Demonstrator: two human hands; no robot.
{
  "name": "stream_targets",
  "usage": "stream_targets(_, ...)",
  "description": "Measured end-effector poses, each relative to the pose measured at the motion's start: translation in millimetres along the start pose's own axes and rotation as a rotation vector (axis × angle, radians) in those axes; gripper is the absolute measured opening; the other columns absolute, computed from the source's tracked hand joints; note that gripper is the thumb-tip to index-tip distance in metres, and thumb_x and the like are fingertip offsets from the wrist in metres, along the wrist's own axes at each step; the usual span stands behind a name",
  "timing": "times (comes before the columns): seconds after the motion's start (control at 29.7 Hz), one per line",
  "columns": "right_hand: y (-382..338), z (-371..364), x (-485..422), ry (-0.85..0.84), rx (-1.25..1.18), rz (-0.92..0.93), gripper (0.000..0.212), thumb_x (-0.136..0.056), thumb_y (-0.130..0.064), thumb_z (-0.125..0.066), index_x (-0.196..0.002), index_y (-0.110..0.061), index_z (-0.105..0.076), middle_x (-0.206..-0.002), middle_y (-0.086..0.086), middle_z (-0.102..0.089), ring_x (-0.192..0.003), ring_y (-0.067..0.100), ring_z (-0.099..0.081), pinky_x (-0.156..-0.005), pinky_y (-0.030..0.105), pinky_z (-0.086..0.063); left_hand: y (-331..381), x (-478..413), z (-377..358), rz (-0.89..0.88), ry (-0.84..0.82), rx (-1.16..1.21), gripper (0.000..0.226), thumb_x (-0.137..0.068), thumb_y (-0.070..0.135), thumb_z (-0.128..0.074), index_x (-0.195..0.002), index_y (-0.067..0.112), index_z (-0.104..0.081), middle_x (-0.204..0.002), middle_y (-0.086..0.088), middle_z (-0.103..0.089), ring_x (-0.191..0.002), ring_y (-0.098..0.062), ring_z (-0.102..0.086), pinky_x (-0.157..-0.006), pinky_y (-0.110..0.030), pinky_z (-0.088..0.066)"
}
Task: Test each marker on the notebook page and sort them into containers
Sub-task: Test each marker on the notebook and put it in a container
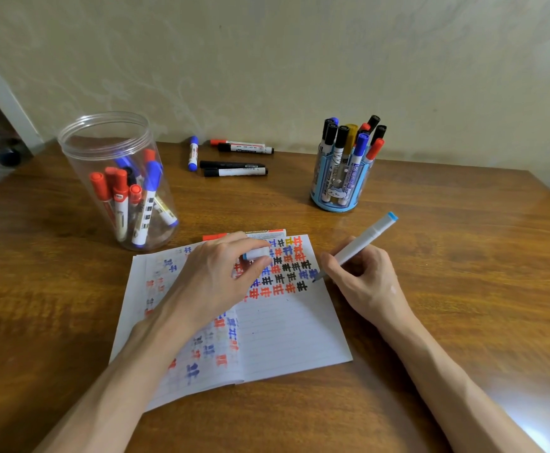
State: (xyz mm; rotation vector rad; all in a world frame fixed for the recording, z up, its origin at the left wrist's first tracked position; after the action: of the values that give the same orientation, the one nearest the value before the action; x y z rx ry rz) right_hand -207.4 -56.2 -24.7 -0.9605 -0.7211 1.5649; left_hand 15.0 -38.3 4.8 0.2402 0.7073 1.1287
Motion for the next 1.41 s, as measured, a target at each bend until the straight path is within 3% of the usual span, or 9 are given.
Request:
stream_targets(0.2, -0.1, 0.4, -0.6, -0.005, -0.036, -0.034, 0.02, -0.095, -0.022, -0.074, -0.081, -0.01, -0.067, -0.08, -0.002, -0.077, -0.075, 0.012, -0.075, -0.062, 0.026, -0.059, 0.5, 0.4, 1.0, -0.006, 0.007, 0.063, 0.034, -0.094, 0.028, -0.073, -0.127, 0.022, -0.071, -0.106, 0.021, -0.064, -0.085, 0.021, -0.056, -0.069, -0.001, -0.043)
stream_targets(0.34, -13.7, 5.9, 2.2, 0.027, -0.281, -0.036, 0.017, -0.097, -0.023, -0.075, -0.091, -0.007, -0.072, -0.072, 0.002, -0.074, -0.063, 0.011, -0.068, -0.059, 0.021, -0.054, -6.6, 0.7, 0.1, 0.05, 0.002, 0.189, 0.032, -0.088, 0.037, -0.077, -0.119, 0.031, -0.071, -0.111, 0.019, -0.072, -0.101, 0.007, -0.067, -0.082, -0.014, -0.056)
stream_targets(0.5, -22.2, -2.1, 4.0, -0.049, -0.442, -0.053, 0.022, -0.092, -0.03, -0.078, -0.096, -0.009, -0.073, -0.081, 0.015, -0.076, -0.072, 0.028, -0.071, -0.068, 0.043, -0.058, -2.6, 0.4, -0.9, 0.057, -0.009, 0.27, 0.028, -0.085, 0.033, -0.08, -0.11, 0.023, -0.074, -0.104, 0.019, -0.073, -0.101, 0.009, -0.067, -0.085, -0.015, -0.056)
stream_targets(0.67, -24.0, -4.8, 5.4, -0.06, -0.464, -0.029, 0.024, -0.091, -0.024, -0.078, -0.101, -0.004, -0.071, -0.084, 0.01, -0.078, -0.071, 0.024, -0.073, -0.062, 0.038, -0.055, 2.9, 1.0, -2.9, 0.041, -0.042, 0.292, 0.027, -0.086, 0.031, -0.08, -0.112, 0.024, -0.074, -0.103, 0.024, -0.071, -0.101, 0.003, -0.068, -0.08, -0.03, -0.058)
stream_targets(0.84, -24.6, -18.6, 7.6, -0.138, -0.502, -0.041, 0.021, -0.083, -0.018, -0.086, -0.098, -0.006, -0.077, -0.085, 0.013, -0.076, -0.067, 0.018, -0.066, -0.059, 0.029, -0.054, 8.5, 0.5, -4.0, 0.002, -0.066, 0.296, 0.024, -0.087, 0.025, -0.08, -0.11, 0.026, -0.072, -0.099, 0.021, -0.072, -0.099, -0.002, -0.069, -0.078, -0.032, -0.058)
stream_targets(1.01, -21.1, -20.5, 8.8, -0.185, -0.744, -0.224, 0.026, -0.098, -0.025, -0.065, -0.106, -0.003, -0.078, -0.092, 0.025, -0.076, -0.076, 0.028, -0.073, -0.071, 0.035, -0.056, 1.1, -0.4, -0.2, 0.046, -0.038, 0.342, 0.03, -0.084, 0.036, -0.077, -0.112, 0.025, -0.074, -0.102, 0.017, -0.072, -0.1, -0.005, -0.068, -0.083, -0.026, -0.056)
stream_targets(1.18, -16.8, -5.7, 4.8, -0.142, -0.576, -0.17, 0.021, -0.09, -0.032, -0.078, -0.092, -0.012, -0.076, -0.079, 0.012, -0.072, -0.079, 0.034, -0.07, -0.081, 0.051, -0.058, -0.5, 1.2, -3.7, 0.102, -0.077, 0.425, 0.037, -0.084, 0.039, -0.07, -0.116, 0.023, -0.075, -0.093, 0.015, -0.075, -0.088, -0.002, -0.073, -0.073, -0.01, -0.053)
stream_targets(1.31, -15.1, -3.2, 6.3, -0.249, -0.509, -0.207, 0.022, -0.082, -0.026, -0.083, -0.092, -0.007, -0.081, -0.089, 0.014, -0.079, -0.076, 0.022, -0.074, -0.07, 0.031, -0.063, -3.7, 1.1, 3.8, 0.103, -0.016, 0.377, 0.028, -0.085, 0.032, -0.073, -0.112, 0.029, -0.077, -0.099, 0.02, -0.074, -0.091, -0.002, -0.071, -0.074, -0.02, -0.059)
stream_targets(1.41, -15.4, -5.2, 6.5, -0.295, -0.373, -0.15, 0.023, -0.082, -0.025, -0.083, -0.095, -0.006, -0.082, -0.089, 0.012, -0.08, -0.071, 0.022, -0.074, -0.067, 0.03, -0.064, -3.8, 1.5, 4.9, 0.114, 0.005, 0.335, 0.029, -0.083, 0.022, -0.08, -0.11, 0.031, -0.077, -0.094, 0.026, -0.07, -0.089, 0.001, -0.069, -0.071, -0.019, -0.058)
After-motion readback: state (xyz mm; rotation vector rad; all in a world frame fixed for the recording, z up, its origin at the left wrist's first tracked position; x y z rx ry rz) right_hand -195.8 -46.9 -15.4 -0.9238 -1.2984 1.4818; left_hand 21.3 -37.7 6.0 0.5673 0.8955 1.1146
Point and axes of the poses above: each hand's wrist, its own x-axis away from the middle knuckle, its own z-axis out of the back of the hand, y = z × x, the point moved 8 cm from there along -x, towards the middle knuckle
